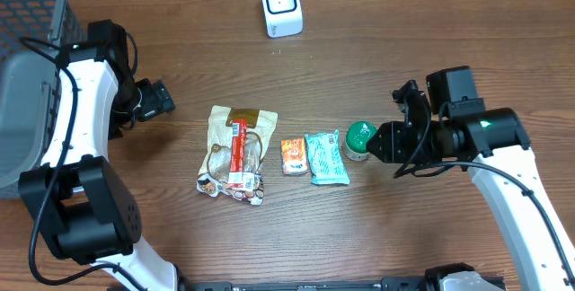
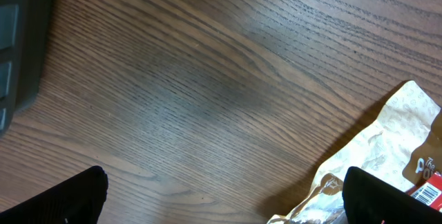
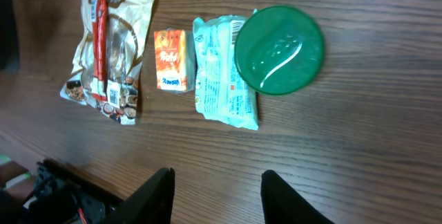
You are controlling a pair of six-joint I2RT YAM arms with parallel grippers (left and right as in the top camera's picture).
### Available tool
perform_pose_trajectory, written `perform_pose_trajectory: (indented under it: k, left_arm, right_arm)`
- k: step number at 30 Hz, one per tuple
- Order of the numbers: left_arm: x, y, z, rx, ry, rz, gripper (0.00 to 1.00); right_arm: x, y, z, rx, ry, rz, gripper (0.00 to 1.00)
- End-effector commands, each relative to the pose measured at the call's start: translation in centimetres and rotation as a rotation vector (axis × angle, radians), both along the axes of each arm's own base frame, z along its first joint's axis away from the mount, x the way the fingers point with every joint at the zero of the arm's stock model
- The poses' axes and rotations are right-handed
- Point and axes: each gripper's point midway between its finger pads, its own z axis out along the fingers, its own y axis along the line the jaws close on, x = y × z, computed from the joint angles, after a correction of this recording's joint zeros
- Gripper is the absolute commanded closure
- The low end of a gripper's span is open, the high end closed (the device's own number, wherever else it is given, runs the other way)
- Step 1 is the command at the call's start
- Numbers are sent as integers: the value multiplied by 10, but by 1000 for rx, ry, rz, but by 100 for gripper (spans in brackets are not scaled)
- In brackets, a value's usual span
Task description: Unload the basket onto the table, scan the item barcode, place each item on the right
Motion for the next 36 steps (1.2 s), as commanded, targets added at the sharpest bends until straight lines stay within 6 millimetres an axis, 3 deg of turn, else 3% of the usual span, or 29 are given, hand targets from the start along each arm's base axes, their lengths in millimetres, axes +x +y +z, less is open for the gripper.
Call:
perform_pose_trajectory:
  k: [1,13,22,28,36]
  left_arm:
    - [3,4,11,15,-30,2,0]
    - [3,4,11,15,-30,2,0]
    - [3,4,11,15,-29,2,0]
    - [3,4,11,15,-30,2,0]
    - [3,4,11,15,-30,2,0]
  right_arm:
    - [-7,15,-6,10,0,56,54]
    - [-18,92,-15,41,-47,251,44]
    - [-34,138,-47,20,1,370,43]
    - [-29,147,-71,-70,-5,352,43]
    - [-11,143,-77,-159,-93,302,41]
